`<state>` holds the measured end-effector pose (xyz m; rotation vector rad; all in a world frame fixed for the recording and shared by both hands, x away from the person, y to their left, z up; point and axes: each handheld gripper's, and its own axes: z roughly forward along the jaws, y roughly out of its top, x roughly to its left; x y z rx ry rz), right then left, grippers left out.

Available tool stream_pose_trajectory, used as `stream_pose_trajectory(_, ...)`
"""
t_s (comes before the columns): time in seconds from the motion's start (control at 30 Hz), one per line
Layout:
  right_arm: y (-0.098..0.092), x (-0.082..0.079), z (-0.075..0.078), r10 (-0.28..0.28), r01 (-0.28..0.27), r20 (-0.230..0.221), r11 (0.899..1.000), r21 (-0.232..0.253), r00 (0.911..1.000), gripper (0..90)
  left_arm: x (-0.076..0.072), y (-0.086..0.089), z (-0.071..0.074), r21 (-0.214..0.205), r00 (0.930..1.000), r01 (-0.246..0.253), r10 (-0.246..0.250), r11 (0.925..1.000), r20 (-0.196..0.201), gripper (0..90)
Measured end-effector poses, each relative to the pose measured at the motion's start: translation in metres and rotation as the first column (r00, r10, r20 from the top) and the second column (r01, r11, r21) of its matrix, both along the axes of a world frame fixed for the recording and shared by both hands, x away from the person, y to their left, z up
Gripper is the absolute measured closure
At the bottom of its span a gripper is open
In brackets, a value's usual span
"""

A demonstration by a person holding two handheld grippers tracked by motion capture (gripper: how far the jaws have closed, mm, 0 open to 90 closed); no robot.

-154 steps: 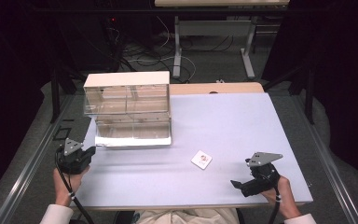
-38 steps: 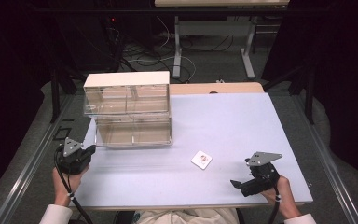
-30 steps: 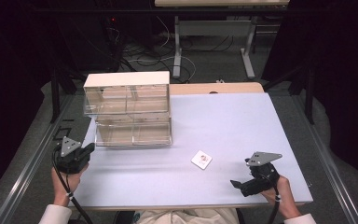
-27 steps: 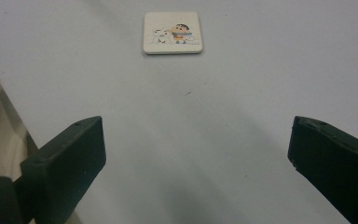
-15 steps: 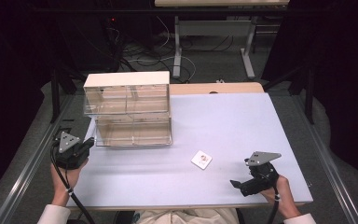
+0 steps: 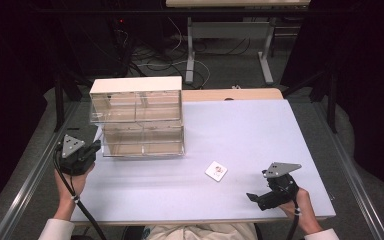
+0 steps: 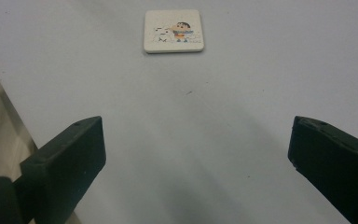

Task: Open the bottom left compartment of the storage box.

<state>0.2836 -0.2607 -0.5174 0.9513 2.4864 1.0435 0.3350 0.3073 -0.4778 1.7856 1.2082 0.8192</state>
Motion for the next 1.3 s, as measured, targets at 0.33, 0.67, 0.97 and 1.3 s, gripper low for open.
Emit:
stream_pose_trajectory(0.33,0.001,0.001,0.000,0.013,-0.013,0.004,1.000,0.002,0.9999,3.7,0.010,-0.013,0.008,0.020,0.9993,0.027,-0.028,0.9994,0.024,90.0)
stream_pose_trajectory(0.67,0.001,0.002,-0.001,0.003,-0.003,-0.005,1.000,0.009,1.0000,3.7,0.017,-0.010,0.012,-0.026,0.9988,0.012,-0.010,0.9996,0.048,90.0)
stream_pose_trajectory(0.97,0.001,0.003,-0.001,0.003,-0.003,-0.007,1.000,0.006,1.0000,3.7,0.025,-0.012,0.013,-0.024,0.9991,0.023,-0.022,0.9994,0.036,90.0)
stream_pose_trajectory(1.3,0.001,0.003,-0.001,0.005,-0.005,-0.006,1.000,-0.001,1.0000,3.7,0.025,-0.013,0.012,-0.018,0.9990,0.024,-0.023,0.9996,0.037,90.0)
